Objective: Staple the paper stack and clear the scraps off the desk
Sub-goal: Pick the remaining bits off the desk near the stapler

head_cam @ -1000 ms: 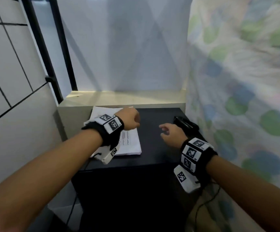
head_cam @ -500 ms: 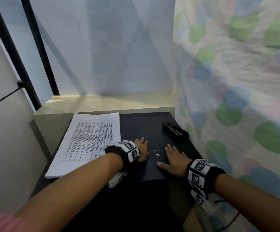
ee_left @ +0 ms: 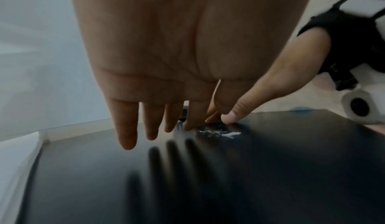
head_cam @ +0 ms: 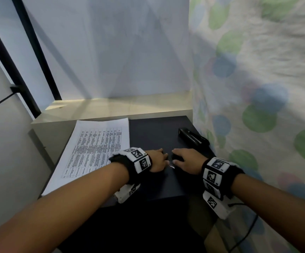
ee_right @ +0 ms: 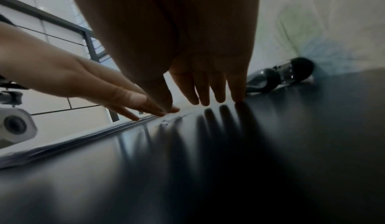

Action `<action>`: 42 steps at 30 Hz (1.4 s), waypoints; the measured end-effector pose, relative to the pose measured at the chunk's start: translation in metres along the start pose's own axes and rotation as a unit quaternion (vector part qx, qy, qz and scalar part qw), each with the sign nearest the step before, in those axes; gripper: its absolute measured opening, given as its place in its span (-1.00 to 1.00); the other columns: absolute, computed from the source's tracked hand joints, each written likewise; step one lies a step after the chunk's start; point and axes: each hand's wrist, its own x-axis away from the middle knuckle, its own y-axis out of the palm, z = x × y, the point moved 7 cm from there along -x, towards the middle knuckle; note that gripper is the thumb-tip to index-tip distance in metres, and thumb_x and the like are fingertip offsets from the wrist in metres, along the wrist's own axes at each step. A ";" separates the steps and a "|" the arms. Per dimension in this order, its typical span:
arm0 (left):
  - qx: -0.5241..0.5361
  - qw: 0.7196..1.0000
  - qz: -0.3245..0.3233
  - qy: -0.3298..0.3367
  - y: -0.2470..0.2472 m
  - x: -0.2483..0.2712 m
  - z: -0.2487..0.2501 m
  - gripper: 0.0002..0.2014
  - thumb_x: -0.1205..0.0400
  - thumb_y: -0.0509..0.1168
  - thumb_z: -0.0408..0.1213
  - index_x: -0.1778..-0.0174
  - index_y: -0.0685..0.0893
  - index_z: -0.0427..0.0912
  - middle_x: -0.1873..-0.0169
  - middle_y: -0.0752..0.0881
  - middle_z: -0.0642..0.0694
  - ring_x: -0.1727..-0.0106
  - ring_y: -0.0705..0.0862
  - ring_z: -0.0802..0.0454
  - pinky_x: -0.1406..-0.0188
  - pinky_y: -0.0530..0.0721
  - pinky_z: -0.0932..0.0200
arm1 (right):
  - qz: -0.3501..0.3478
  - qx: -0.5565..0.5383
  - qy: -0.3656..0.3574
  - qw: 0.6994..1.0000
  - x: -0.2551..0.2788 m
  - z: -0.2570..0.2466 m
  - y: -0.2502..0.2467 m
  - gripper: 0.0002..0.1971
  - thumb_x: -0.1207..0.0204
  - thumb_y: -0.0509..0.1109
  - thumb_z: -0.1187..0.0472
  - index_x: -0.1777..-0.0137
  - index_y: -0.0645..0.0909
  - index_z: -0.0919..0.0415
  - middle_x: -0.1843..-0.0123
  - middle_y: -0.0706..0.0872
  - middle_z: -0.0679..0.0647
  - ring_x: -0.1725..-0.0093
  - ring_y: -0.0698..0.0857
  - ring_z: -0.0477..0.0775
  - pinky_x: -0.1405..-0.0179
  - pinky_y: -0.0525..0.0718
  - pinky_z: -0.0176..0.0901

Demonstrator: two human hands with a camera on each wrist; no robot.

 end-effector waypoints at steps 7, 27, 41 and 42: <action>0.015 0.998 0.017 -0.067 -0.013 -0.003 -0.018 -0.55 -0.72 0.00 -0.14 -0.39 0.53 -0.35 -0.41 0.55 -0.31 -0.40 0.56 -0.26 -0.41 0.51 -0.02 | -0.090 0.035 -0.008 0.995 -0.003 -0.015 0.018 -0.38 -0.67 0.12 0.04 -0.65 0.04 0.25 -0.71 -0.02 0.15 -0.69 0.04 0.14 -0.64 0.06 -0.11; 0.058 0.996 0.061 -0.034 -0.026 0.005 0.004 -0.45 -0.41 0.51 -0.02 -0.15 0.64 -0.38 -0.17 0.72 -0.29 -0.20 0.70 -0.25 -0.14 0.66 0.00 | -0.037 0.074 -0.033 0.996 0.009 -0.002 0.003 -0.53 -0.55 0.33 0.16 -0.47 0.47 0.17 -0.53 0.48 0.13 -0.48 0.49 0.12 -0.45 0.38 -0.18; 0.078 0.993 0.014 -0.083 -0.023 0.010 -0.023 -0.50 -0.40 0.53 -0.08 -0.17 0.69 -0.29 -0.14 0.76 -0.23 -0.17 0.73 -0.18 -0.18 0.68 0.05 | -0.051 -0.024 -0.087 0.995 -0.035 -0.008 -0.015 -0.64 -0.27 0.62 0.11 -0.08 0.79 0.15 0.12 0.74 -0.05 0.34 0.55 -0.32 0.32 0.45 -0.61; 0.081 0.993 0.016 -0.082 -0.024 0.010 -0.023 -0.50 -0.40 0.53 -0.08 -0.17 0.69 -0.30 -0.14 0.76 -0.23 -0.17 0.73 -0.18 -0.19 0.68 0.05 | -0.050 -0.032 -0.087 0.994 -0.036 -0.007 -0.015 -0.68 -0.27 0.62 0.12 -0.04 0.80 0.16 0.07 0.78 0.03 0.35 0.57 -0.31 0.31 0.46 -0.59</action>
